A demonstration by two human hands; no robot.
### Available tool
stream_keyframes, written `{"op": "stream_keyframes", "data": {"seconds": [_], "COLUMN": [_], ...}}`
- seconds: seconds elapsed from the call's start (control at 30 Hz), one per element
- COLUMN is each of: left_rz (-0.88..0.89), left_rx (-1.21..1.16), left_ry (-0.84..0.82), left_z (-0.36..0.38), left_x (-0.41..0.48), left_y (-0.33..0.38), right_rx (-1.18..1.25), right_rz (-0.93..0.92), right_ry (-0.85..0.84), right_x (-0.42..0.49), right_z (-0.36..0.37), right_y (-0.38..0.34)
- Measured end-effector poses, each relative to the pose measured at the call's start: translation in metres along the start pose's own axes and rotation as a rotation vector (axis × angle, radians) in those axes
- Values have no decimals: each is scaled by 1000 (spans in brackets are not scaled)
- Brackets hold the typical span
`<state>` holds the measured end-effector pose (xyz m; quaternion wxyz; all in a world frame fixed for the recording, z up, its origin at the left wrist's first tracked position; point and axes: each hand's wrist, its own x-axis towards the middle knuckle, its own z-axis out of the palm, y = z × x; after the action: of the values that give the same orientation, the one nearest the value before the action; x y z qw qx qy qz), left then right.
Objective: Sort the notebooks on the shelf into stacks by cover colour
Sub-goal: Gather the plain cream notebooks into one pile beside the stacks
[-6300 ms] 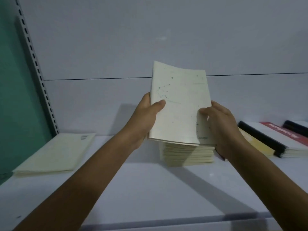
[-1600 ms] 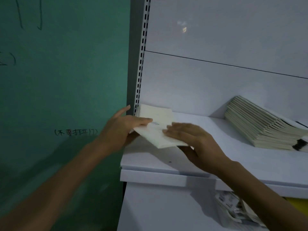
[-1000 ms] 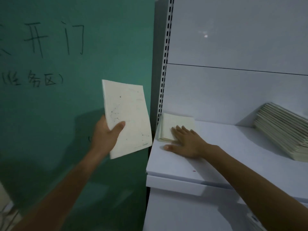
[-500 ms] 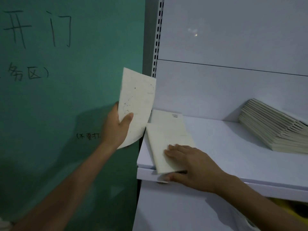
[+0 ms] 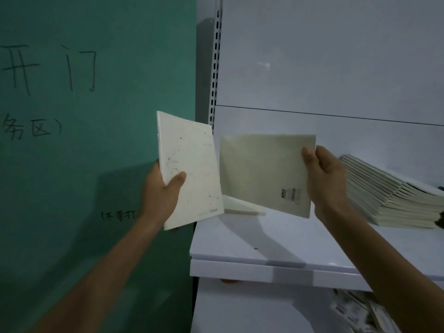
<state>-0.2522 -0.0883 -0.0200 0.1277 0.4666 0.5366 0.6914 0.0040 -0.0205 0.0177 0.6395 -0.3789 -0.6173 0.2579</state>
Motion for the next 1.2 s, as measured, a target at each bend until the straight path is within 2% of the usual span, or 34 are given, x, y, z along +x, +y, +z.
{"op": "stream_keyframes", "data": {"seconds": [0.1,0.2,0.37,0.43,0.53,0.67,0.73,0.83,0.93,1.03,1.13,1.2], "left_rz": [-54,-95,-167,-200,-265,-335,-337,-276,-203,-202,-238,-261], "left_rx": [-91,-181,-308,-324,-413,-407,-382,-357,-295,-309,-359,-387], "left_ry": [-24,-66,-123,-134,-236,-273,-276,-319,-408,-513,-589,-617], "left_z": [6,16,39,45,51,64,73,90,117,154,196,224], "left_x": [-2,-5,-9,-11,-21,-37,-46,-63,-85,-118,-157,-184], "left_y": [7,17,37,40,41,38,38,48,67,92,120,135], "right_rx": [-41,-125,-400,-427,-602,-756,-782,-761,-808,-716,-577,-402], "right_rz": [-108,-337,-727,-814,-1003,-1144,-1096,-924,-819,-610,-278,-7], "right_ry": [60,82,-121,-112,-88,-205,-294,-440,-490,-365,-182,-67], "right_x": [-7,-24,-62,-69,-74,-74,-74,-79,-85,-95,-112,-123], "right_z": [16,34,63,65,52,24,7,-29,-76,-134,-196,-239], "right_y": [-5,-6,15,26,39,40,40,40,38,37,35,31]}}
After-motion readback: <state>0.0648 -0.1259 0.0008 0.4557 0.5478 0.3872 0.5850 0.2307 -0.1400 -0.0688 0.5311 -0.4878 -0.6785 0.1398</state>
